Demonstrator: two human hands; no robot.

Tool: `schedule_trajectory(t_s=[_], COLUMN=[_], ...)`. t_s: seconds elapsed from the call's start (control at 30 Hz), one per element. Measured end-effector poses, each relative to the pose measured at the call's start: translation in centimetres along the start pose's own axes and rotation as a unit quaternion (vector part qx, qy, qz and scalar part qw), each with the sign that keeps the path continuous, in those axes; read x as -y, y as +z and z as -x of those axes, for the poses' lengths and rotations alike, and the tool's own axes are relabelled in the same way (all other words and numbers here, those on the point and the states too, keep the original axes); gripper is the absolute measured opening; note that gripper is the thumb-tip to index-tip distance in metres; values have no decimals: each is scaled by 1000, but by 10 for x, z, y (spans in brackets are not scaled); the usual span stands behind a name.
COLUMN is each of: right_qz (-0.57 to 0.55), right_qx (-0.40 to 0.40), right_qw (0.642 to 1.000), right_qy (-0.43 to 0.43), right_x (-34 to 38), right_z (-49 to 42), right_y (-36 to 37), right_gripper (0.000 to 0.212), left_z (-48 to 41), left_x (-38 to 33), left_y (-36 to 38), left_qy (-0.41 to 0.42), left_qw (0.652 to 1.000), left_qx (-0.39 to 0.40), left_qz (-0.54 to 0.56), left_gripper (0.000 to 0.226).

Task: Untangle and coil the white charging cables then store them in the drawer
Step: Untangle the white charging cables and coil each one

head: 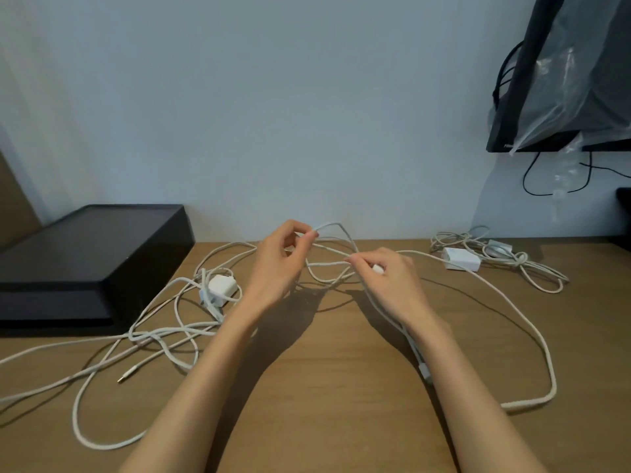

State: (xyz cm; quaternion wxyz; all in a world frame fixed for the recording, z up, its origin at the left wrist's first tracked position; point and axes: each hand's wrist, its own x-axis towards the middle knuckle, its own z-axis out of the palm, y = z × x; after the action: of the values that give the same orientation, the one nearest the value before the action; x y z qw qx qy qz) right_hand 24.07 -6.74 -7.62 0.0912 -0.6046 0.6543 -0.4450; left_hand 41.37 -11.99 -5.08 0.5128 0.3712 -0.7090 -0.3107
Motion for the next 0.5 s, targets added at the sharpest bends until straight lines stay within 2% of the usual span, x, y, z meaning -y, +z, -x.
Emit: schedule_trajectory(t_s=[0.07, 0.13, 0.2, 0.27, 0.33, 0.43, 0.5], right_qz=[-15, -98, -204, -323, -427, -556, -601], right_qx=[0, 0, 3, 27, 53, 72, 79], right_qw=[999, 992, 968, 921, 869, 794, 766], right_qy=[28, 80, 148, 217, 244, 234, 214], right_x=[-1, 0, 3, 8, 10, 10, 9], right_z=[-1, -3, -7, -11, -12, -12, -12], right_y=[0, 0, -2, -4, -7, -13, -16], right_gripper=[25, 26, 28, 29, 33, 40, 45], left_z=[7, 14, 21, 25, 28, 28, 27], left_x=[-8, -13, -15, -14, -13, -7, -1], left_y=[-5, -12, -18, -20, -16, -11, -9], left_qy=[-1, -17, -39, -57, -67, -92, -98], left_qw=[996, 985, 965, 944, 930, 923, 923], left_qx=[69, 153, 247, 319, 358, 371, 372], left_qz=[50, 79, 84, 61, 50, 43, 19], left_gripper=[14, 15, 17, 18, 16, 17, 19])
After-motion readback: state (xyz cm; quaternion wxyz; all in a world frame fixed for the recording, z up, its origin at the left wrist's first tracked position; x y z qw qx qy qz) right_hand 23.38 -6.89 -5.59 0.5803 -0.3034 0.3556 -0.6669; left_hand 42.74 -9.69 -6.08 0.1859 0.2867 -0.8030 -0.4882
